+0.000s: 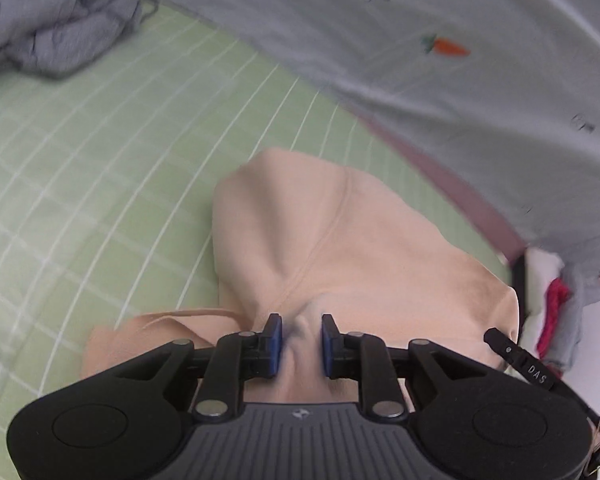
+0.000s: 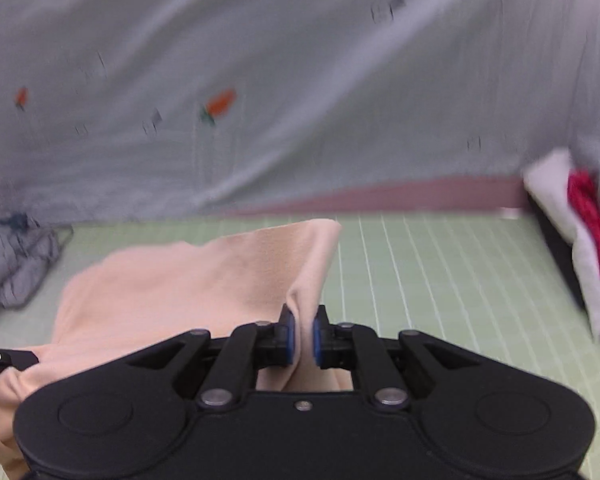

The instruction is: Fold clothes

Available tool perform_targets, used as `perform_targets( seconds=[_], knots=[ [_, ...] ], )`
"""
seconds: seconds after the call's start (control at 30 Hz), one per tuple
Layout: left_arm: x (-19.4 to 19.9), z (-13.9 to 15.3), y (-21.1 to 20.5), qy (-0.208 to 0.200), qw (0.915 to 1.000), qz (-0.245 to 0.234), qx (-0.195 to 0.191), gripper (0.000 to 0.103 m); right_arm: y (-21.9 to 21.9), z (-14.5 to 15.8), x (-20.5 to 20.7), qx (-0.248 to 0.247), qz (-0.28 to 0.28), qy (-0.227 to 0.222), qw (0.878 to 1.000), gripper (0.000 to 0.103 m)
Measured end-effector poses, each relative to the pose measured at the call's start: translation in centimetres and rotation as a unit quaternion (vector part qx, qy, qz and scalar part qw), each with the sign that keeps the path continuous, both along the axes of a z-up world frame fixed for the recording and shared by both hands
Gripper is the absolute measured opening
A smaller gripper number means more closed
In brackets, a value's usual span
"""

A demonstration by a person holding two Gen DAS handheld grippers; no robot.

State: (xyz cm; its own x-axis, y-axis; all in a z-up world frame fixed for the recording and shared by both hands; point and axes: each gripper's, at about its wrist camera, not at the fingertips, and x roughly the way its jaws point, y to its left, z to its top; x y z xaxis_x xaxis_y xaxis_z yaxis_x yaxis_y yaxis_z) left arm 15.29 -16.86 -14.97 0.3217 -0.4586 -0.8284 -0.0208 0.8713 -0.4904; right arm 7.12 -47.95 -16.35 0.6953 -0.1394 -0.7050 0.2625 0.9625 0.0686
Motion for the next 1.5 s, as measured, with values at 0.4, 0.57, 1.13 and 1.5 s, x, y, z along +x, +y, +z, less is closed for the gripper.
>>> perform_targets(
  seconds=[0.4,0.57,1.13,1.5],
  knots=[
    [1.8,2.0,4.9,-0.063,0.9951,0.077,-0.002,0.034,-4.6,-3.7,-4.8,0.097,-0.100,0.030,0.990,0.049],
    [3.7,0.6,3.0,-0.054,0.9970,0.049,0.028,0.056,-5.4,-2.6,-5.9,0.096,-0.124,0.000,0.988,0.055],
    [4.5,-1.3,1.7,-0.066,0.9952,0.060,0.041,0.005,-8.7,-5.8,-8.9,0.087,-0.220,0.076,0.969,0.064],
    [0.7,6.7,13.0,-0.181,0.9335,0.216,0.222,0.010,-5.0,-7.4,-10.7,0.053,-0.156,0.110,0.980,0.063]
  ],
)
